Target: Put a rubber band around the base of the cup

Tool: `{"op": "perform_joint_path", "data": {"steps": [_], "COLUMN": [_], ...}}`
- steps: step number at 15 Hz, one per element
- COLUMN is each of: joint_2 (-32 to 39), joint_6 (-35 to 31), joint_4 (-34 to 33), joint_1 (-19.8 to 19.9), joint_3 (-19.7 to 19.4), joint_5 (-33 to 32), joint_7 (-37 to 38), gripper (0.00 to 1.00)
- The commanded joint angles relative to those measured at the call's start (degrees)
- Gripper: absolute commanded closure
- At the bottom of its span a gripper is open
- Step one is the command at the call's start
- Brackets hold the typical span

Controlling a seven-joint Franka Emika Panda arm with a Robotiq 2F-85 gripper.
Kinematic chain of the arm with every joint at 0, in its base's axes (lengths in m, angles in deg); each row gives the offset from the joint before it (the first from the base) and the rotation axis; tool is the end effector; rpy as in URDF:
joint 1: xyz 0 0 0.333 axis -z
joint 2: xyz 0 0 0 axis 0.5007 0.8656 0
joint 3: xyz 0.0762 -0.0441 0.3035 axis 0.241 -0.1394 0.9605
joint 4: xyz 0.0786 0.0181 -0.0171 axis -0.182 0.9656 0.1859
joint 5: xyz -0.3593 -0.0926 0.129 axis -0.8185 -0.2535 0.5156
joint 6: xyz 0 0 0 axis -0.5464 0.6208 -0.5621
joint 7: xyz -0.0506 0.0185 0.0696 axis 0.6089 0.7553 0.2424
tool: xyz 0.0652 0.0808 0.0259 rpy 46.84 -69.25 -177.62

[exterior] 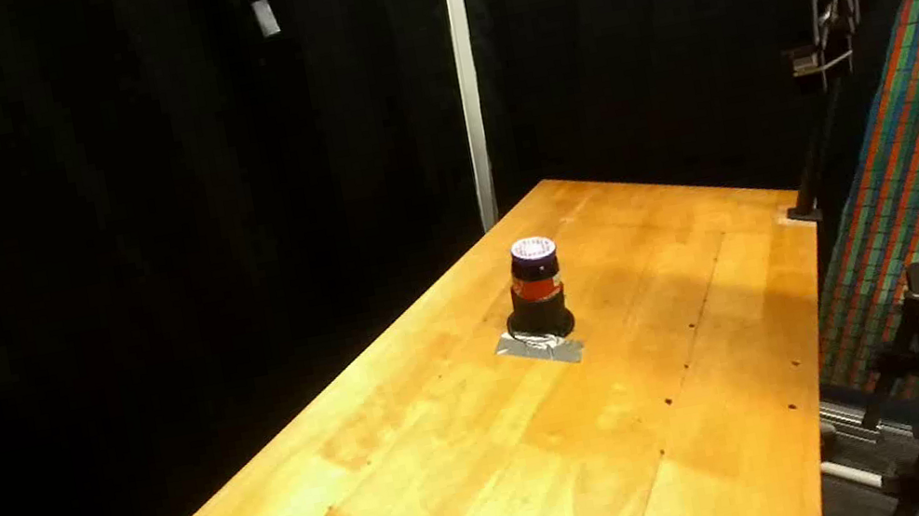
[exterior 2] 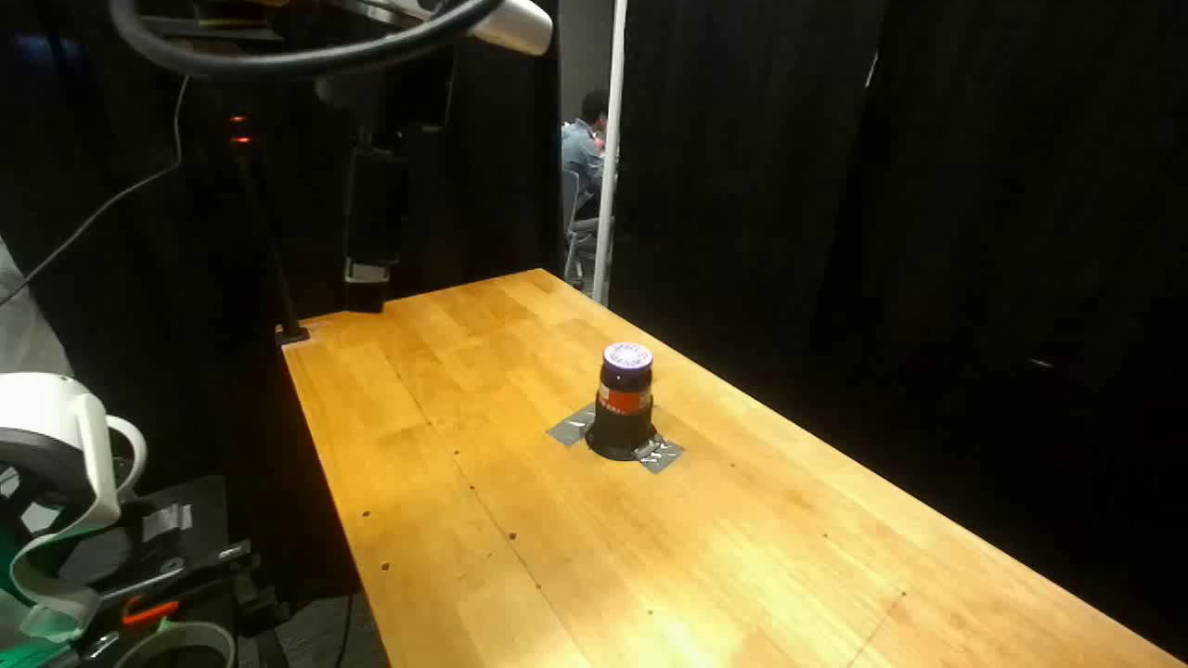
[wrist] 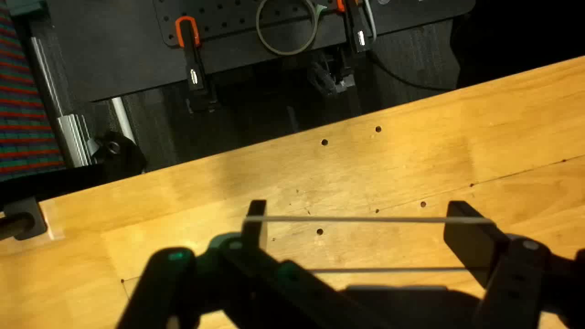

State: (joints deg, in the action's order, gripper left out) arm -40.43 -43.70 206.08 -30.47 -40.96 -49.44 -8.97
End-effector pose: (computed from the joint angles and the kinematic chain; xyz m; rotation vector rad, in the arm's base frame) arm 0.3968 0.0160 0.4697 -3.0700 0.2919 0.3319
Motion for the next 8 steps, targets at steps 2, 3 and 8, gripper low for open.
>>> {"op": "perform_joint_path", "data": {"steps": [2,3,8], "joint_2": [-0.05,-0.11,0.4], "joint_6": [0.1,0.1,-0.93], "joint_4": [-0.31,-0.31,-1.43], "joint_1": [0.52,0.52,0.1], "joint_3": [0.44,0.44,1.43], "joint_5": [0.16,0.16,-0.93], "joint_7": [-0.18,-0.18,0.05], "gripper": [0.0,0.0,0.0]}}
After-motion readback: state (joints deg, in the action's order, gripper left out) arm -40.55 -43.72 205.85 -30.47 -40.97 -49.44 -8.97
